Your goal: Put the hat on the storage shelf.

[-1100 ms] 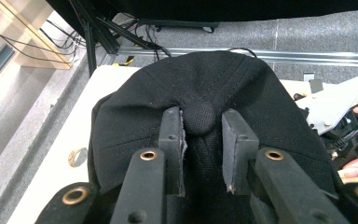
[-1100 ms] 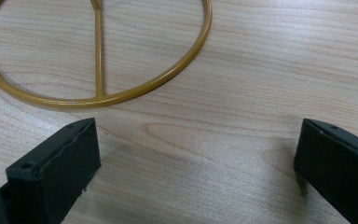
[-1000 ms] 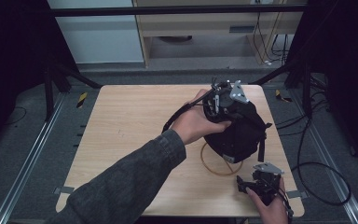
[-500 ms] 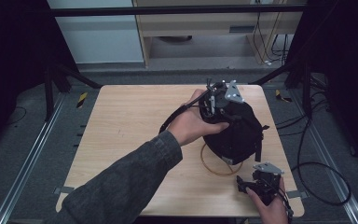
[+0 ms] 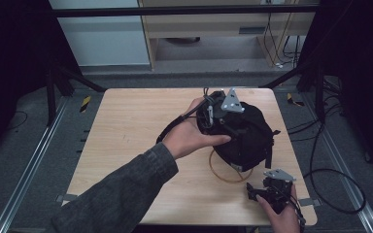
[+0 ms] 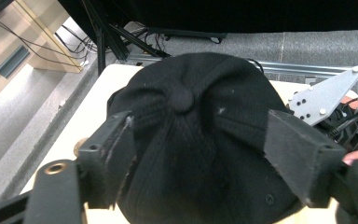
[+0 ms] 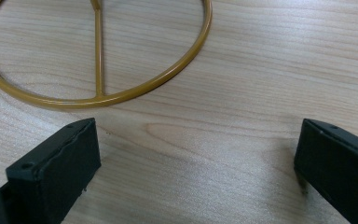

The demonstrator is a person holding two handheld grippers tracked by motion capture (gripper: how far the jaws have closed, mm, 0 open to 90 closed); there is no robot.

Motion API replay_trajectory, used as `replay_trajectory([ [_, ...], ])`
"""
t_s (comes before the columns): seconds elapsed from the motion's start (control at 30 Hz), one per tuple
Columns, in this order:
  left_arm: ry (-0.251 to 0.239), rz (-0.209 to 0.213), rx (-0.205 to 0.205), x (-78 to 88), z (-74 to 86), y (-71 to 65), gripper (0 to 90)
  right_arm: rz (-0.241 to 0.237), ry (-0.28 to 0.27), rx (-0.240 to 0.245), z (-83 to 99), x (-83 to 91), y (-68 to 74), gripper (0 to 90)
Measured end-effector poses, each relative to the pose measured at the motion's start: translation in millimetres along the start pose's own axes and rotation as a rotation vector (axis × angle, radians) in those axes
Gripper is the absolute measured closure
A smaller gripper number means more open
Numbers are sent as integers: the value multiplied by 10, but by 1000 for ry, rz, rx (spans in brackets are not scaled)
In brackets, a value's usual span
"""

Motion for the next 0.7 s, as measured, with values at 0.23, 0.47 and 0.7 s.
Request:
replay_trajectory([
  [0.23,-18,-8,31,104,142,1,155,0,0,0,0,0,0,3],
  [0.47,-23,-12,54,189,310,-15,125,1,1,1,0,1,0,3],
  [0.7,-17,-11,77,259,506,-35,104,1,1,0,0,0,0,3],
])
Point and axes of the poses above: each handheld gripper's, and its own axes: x roughly backward along the jaws, z roughly out of its underside, y roughly to its left, the point moved 3 cm from there along -x, roughly forward along the jaws, and after that the axes turned 10 degrees about z, right-handed, at the moved point
